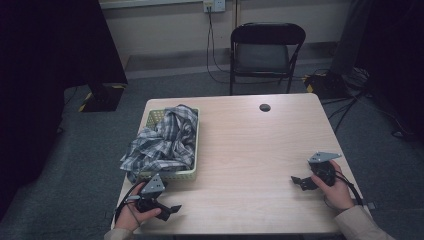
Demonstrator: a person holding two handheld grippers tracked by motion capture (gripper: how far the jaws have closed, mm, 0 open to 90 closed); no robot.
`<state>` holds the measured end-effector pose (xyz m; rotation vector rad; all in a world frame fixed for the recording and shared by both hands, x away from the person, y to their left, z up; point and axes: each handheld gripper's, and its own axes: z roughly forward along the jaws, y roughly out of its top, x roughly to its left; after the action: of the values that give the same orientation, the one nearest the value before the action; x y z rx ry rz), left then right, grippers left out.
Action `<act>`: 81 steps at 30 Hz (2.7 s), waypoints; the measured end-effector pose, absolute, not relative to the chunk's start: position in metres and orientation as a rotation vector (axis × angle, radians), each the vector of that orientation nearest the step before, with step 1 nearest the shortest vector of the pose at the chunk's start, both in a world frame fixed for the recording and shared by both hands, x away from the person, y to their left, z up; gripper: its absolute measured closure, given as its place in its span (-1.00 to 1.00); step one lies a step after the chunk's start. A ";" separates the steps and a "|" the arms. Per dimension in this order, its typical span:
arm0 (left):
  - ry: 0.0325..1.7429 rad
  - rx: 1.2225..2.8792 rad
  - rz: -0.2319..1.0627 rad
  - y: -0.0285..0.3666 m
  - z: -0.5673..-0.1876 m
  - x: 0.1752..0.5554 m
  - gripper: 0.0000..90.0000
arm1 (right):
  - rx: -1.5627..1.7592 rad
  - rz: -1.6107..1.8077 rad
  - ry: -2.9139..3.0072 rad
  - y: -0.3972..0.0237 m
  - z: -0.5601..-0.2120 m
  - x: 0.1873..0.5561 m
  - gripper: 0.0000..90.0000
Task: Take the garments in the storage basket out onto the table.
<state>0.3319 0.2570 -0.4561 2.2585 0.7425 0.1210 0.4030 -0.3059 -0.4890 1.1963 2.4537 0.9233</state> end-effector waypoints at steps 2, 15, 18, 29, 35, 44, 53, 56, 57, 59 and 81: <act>0.733 2.255 0.115 0.254 -0.451 0.331 -0.96 | 1.196 0.923 2.454 -0.306 -0.489 0.403 -1.00; 0.739 2.236 0.113 0.242 -0.424 0.332 -0.94 | 1.196 0.923 2.454 -0.306 -0.489 0.403 -1.00; 0.753 2.227 0.121 0.242 -0.419 0.333 -0.94 | 1.196 0.923 2.454 -0.306 -0.489 0.403 -1.00; 0.774 2.174 0.140 0.241 -0.399 0.342 -0.94 | 1.196 0.923 2.454 -0.306 -0.489 0.403 -1.00; 0.774 2.199 0.151 0.232 -0.388 0.351 -0.94 | 1.196 0.923 2.454 -0.306 -0.489 0.403 -1.00; 0.808 2.227 0.130 0.220 -0.375 0.368 -0.93 | 1.195 0.924 2.455 -0.306 -0.489 0.403 -1.00; 0.777 2.222 0.143 0.210 -0.351 0.378 -0.93 | 1.194 0.925 2.458 -0.306 -0.489 0.403 -1.00; 0.773 2.227 0.153 0.206 -0.346 0.385 -0.93 | 1.192 0.926 2.458 -0.306 -0.489 0.403 -1.00; 0.775 2.226 0.155 0.205 -0.345 0.388 -0.93 | 1.193 0.925 2.458 -0.306 -0.489 0.403 -1.00; 0.776 2.229 0.163 0.203 -0.344 0.393 -0.93 | 1.192 0.926 2.458 -0.306 -0.489 0.403 -1.00; 0.957 2.146 0.261 0.214 -0.365 0.440 -0.95 | 1.191 0.926 2.458 -0.306 -0.489 0.404 -1.00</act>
<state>0.4402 0.2144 -0.3649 2.1459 0.9569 0.2608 0.4035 -0.3060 -0.4891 1.1905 2.4581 0.9264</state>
